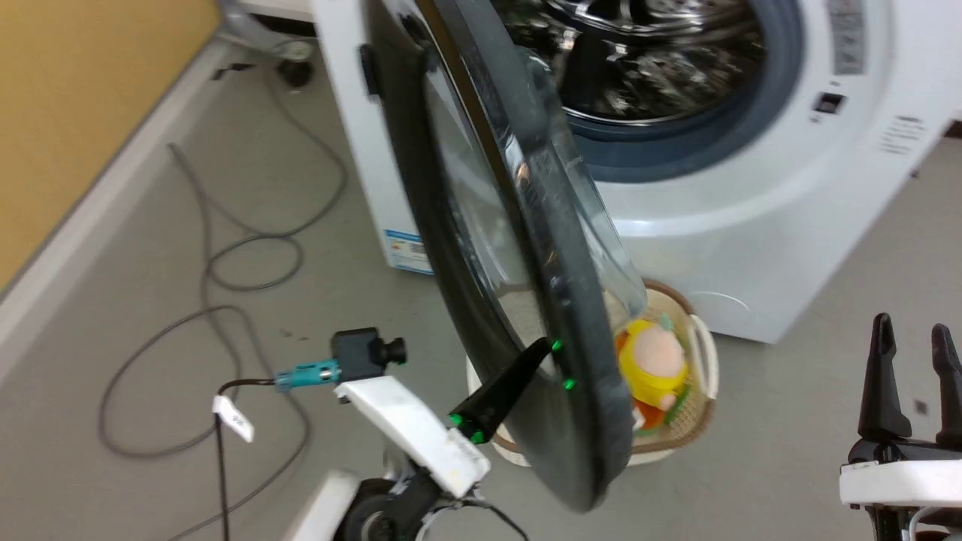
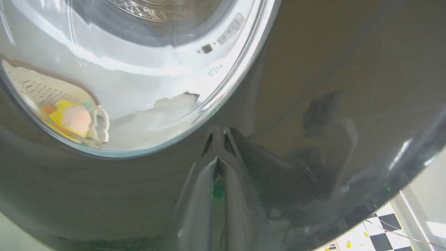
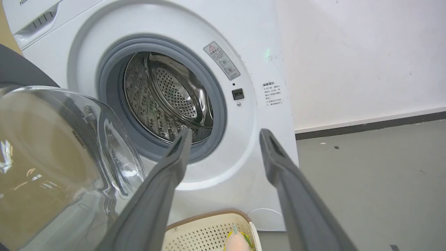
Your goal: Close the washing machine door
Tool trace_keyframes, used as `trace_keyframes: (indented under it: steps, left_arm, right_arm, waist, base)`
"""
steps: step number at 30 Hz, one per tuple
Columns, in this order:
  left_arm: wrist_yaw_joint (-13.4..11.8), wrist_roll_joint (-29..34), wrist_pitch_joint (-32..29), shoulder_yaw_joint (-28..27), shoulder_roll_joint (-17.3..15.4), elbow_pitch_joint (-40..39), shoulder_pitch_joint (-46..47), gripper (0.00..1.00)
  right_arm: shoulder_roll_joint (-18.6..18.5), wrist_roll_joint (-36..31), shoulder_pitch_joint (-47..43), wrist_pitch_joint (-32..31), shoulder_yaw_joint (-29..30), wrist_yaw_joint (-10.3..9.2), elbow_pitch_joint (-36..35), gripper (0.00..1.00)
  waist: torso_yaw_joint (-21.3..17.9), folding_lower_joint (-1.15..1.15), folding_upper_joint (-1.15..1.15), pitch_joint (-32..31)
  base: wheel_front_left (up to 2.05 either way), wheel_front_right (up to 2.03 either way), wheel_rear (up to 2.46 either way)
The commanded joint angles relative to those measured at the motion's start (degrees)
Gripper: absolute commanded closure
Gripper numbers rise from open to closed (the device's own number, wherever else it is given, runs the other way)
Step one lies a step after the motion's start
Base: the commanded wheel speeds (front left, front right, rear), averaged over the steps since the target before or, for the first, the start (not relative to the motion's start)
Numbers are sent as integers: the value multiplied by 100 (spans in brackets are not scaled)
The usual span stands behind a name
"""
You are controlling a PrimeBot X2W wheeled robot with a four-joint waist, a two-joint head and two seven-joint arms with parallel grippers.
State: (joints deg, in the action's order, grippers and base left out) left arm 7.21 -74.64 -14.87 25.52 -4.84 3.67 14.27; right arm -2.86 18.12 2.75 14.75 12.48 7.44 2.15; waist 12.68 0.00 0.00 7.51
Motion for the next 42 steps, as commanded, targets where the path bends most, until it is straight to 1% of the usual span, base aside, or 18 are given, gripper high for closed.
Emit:
trace_keyframes:
  steps: [1, 3, 9, 13, 18, 20, 22, 25, 26, 28, 31, 32, 35, 38, 40, 41, 42]
  left_arm:
    - [27, 32, 145, 169, 43, 111, 174, 100]
    - [27, 21, 243, 261, 47, 203, 248, 100]
    - [27, -131, 694, 799, 56, 608, 606, 100]
    - [27, -107, 967, 1166, -46, 731, 780, 100]
    - [27, -49, 1375, 1500, -280, 791, 936, 100]
    - [27, 90, 1594, 1620, -416, 830, 1005, 100]
    - [27, 411, 1915, 1746, -599, 893, 1087, 100]
    - [7, 983, 2548, 1712, -834, 1096, 1179, 100]
    - [-94, 1213, 2722, 1638, -892, 1156, 1210, 100]
    - [-426, 1779, 2910, 1465, -1035, 1200, 1277, 100]
    - [-1198, 2921, 2980, 1024, -1265, 1045, 1330, 100]
    - [-1487, 3342, 2982, 782, -1303, 887, 1295, 100]
    - [-2182, 4344, 2984, 187, -1389, 499, 1009, 100]
    - [-2593, 4955, 2985, -261, -1418, 253, 630, 100]
    - [-2768, 5220, 2985, -494, -1413, 122, 355, 100]
    - [-2830, 5350, 2986, -590, -1428, 65, 224, 67]
    - [-2878, 5490, 2986, -665, -1455, 13, 97, 0]
  right_arm:
    - [-1, -39, 92, 25, -17, 5, 6, 0]
    - [-1, -41, 105, 25, -32, 5, 6, 0]
    - [-1, -47, 162, 25, -60, 5, 12, 0]
    - [-1, -5, 174, 25, -48, 5, 44, 0]
    - [-1, 88, 144, 25, -23, 5, 109, 0]
    - [-1, 124, 123, 25, -11, 5, 141, 0]
    - [-1, 218, 127, 25, 73, 5, 167, 0]
    - [-1, 274, 137, 25, 206, 5, 148, 0]
    - [-1, 256, 144, 25, 248, 5, 130, 0]
    - [-1, 203, 172, 25, 315, 5, 69, 0]
    - [-1, 84, 227, 25, 394, 5, -58, 0]
    - [-1, 21, 247, 25, 406, 5, -110, 0]
    - [-1, -153, 326, 25, 404, 5, -274, 0]
    - [-1, -195, 422, 25, 408, 5, -405, 0]
    - [-1, -73, 519, 25, 474, 5, -422, 0]
    - [-1, -92, 578, 25, 482, 5, -461, 0]
    - [-1, -85, 648, 25, 495, 5, -516, 0]
  waist:
    - [-258, 0, 0, 68]
    - [-333, 0, 0, 86]
    - [-664, 0, 0, 146]
    - [-774, 0, 0, 145]
    - [-787, 0, 0, 75]
    - [-774, 0, 0, 20]
    - [-757, 0, 0, -54]
    - [-731, 0, 0, -164]
    - [-720, 0, 0, -198]
    - [-700, 0, 0, -260]
    - [-655, 0, 0, -323]
    - [-632, 0, 0, -338]
    - [-572, 0, 0, -371]
    - [-513, 0, 0, -403]
    - [-476, 0, 0, -422]
    - [-459, 0, 0, -427]
    - [-442, 0, 0, -430]
  base:
    - [0, 0, 0]
    - [0, 0, 0]
    - [0, 0, 0]
    - [0, 0, 0]
    - [0, 0, 0]
    - [0, 0, 0]
    - [0, 0, 0]
    - [0, 0, 0]
    - [0, 0, 0]
    - [0, 0, 0]
    - [0, 0, 0]
    - [0, 0, 0]
    - [0, 0, 0]
    - [0, 0, 0]
    - [0, 0, 0]
    - [0, 0, 0]
    - [0, 0, 0]
